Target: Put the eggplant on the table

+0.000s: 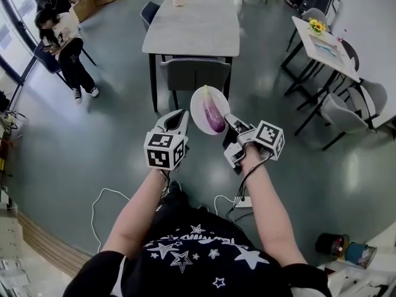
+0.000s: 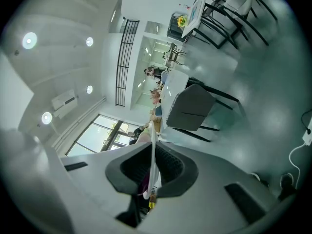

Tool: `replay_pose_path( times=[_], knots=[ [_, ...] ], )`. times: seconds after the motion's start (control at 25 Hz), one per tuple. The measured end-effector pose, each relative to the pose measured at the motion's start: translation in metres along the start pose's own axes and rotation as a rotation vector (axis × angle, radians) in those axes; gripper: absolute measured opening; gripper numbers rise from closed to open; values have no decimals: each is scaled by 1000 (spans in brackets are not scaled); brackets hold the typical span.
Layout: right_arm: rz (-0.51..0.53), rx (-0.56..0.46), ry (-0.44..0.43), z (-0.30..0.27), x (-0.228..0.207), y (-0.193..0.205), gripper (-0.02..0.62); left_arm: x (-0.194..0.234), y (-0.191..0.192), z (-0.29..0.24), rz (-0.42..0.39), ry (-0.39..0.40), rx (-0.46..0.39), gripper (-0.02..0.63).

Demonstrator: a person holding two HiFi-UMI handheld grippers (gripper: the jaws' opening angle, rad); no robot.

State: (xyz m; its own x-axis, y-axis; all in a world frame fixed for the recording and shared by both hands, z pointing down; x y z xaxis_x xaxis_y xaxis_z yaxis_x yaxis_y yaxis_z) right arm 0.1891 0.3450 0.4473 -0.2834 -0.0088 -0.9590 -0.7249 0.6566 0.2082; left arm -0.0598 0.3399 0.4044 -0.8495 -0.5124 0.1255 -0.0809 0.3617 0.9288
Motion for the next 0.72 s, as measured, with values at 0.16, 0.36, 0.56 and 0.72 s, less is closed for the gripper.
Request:
replay_pose_path(
  times=[0.16,0.36,0.56,0.72],
  knots=[
    [-1,9,9,-17,-6,-14,23,15,-5,-21,20,-11,-5,8],
    [4,1,21,-54,-7,-42,23,45,-18,-61,22,9,-8,8],
    [9,-24,28,-103,0,-76,23,85,-39,-108,21,27,-3,8],
    [7,-34,31,-142,8,-96,23,118,-57,-137,23,38,-6,8]
  ],
)
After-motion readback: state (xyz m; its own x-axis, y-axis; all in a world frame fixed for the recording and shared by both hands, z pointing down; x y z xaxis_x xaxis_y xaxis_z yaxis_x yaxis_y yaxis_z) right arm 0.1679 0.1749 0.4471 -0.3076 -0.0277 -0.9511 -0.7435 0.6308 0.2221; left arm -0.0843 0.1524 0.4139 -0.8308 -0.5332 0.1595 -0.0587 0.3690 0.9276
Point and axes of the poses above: the fingertips, and each gripper's own axes: z backward along the fingers, x to its left, y out of its underside, the point moved 10 cm from there along z, backward along the fingers, and after that the axes turned 5 degrees about x, right-handed, at the moved point
